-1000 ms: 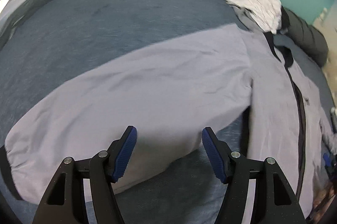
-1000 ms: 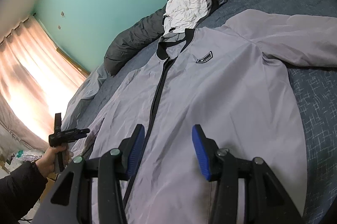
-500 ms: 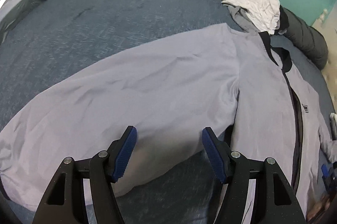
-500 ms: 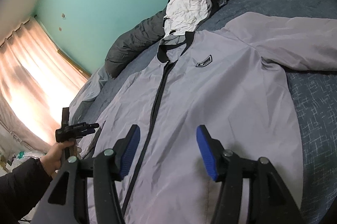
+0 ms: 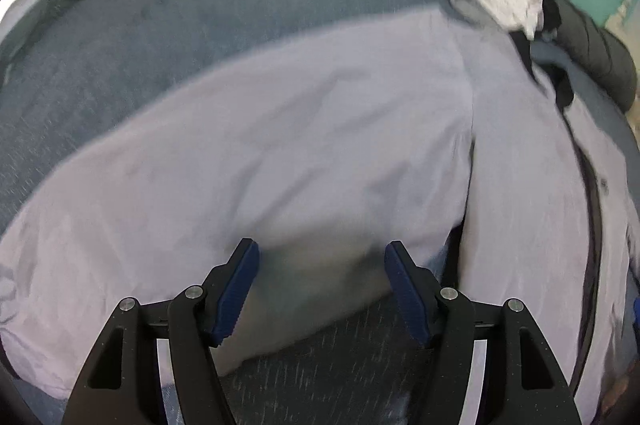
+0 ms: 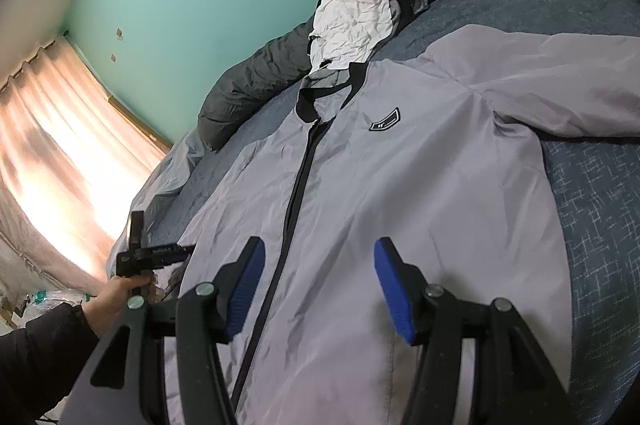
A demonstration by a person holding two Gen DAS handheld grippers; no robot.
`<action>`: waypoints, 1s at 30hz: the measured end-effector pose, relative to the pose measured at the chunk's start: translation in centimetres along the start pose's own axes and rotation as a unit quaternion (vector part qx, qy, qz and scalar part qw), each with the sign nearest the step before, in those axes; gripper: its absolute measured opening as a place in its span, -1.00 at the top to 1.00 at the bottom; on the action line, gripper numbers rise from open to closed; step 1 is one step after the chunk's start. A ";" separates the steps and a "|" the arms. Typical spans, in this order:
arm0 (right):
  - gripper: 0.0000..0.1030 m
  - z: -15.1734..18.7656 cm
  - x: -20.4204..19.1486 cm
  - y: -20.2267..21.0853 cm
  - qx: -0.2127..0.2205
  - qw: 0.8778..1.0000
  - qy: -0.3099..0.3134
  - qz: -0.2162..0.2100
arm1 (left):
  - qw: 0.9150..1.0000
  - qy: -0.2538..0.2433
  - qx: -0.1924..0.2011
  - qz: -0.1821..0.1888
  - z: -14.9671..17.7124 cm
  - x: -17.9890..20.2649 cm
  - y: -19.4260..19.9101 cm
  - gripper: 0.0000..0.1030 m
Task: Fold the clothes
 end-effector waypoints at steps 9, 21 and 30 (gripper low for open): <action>-0.13 0.0 -0.2 0.5 0.008 1.000 0.001 0.003 | 0.998 0.055 0.035 0.002 3.3 -8.6 4.9 -0.35; -0.14 0.1 0.3 0.2 0.001 1.000 -0.004 0.011 | 0.988 0.140 0.045 -0.036 8.0 -18.0 3.9 -0.35; -0.14 -0.5 -0.2 3.3 0.029 0.999 0.006 0.033 | 0.995 0.054 0.082 -0.021 8.5 -9.0 7.6 -0.36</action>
Point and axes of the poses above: each gripper's, at about its wrist camera, not at the fingertips, and y roughly against the way its jaws point, x to its right, z to its underside, the point moved 2 cm from there along -y, roughly the way its jaws point, and after that the axes turned 15 degrees about -x, right-handed, at the moved point
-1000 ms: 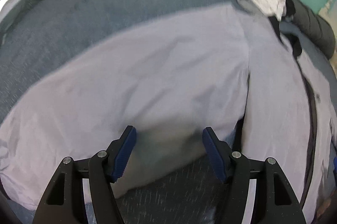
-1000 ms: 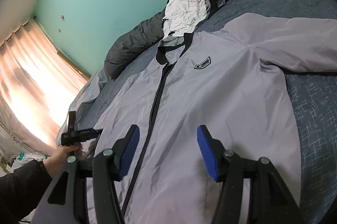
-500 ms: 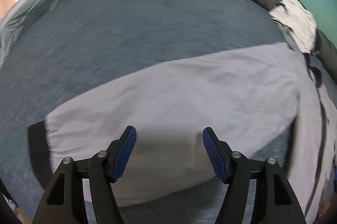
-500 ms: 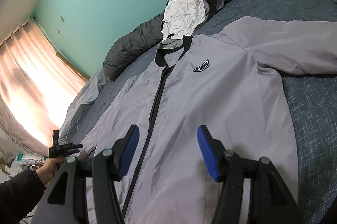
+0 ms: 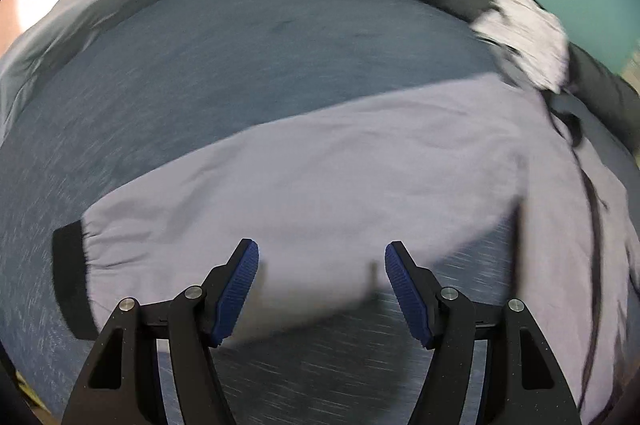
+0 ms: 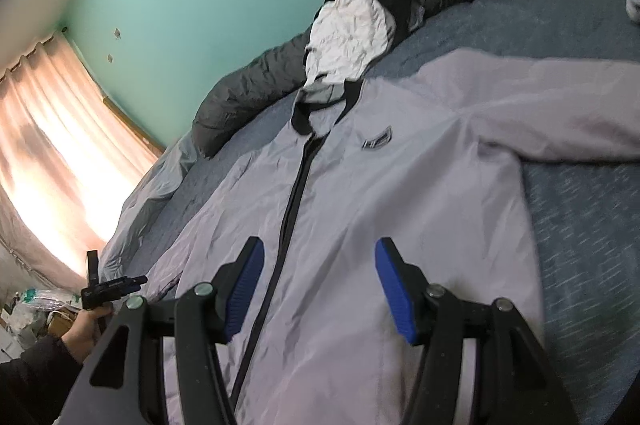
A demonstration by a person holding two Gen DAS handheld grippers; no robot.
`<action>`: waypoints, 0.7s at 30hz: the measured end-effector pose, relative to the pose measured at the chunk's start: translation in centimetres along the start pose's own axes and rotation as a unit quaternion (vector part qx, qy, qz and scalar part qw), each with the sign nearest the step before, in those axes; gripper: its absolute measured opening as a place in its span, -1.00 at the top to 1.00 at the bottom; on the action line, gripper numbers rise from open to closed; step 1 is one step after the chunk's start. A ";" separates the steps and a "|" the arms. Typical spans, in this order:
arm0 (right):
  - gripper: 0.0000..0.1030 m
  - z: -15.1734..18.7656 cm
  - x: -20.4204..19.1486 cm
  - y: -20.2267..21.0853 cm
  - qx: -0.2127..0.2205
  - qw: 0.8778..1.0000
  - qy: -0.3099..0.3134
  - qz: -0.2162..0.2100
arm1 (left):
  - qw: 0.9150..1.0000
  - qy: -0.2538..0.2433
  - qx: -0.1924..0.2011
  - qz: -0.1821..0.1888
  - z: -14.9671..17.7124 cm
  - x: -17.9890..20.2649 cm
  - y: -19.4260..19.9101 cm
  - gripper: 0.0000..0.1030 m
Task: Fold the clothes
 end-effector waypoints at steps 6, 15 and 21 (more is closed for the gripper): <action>-0.15 -1.8 3.2 6.8 0.043 0.997 -0.032 0.048 | 0.998 -0.045 0.005 0.040 1.1 6.6 0.9 -0.39; -0.15 -4.5 12.9 21.8 0.067 0.970 -0.089 0.217 | 0.992 -0.094 0.009 0.079 4.4 15.0 0.0 -0.40; -0.16 -4.7 18.8 26.6 0.065 0.945 -0.152 0.281 | 0.990 -0.099 0.016 0.098 5.4 17.5 -0.8 -0.41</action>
Point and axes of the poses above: each gripper's, at about its wrist camera, not at the fingertips, and y roughly against the way its jaws point, x to its right, z to its underside, the point moved 2 cm from there along -y, roughly the way its jaws point, and after that the axes turned 15 degrees about -x, right-handed, at the moved point
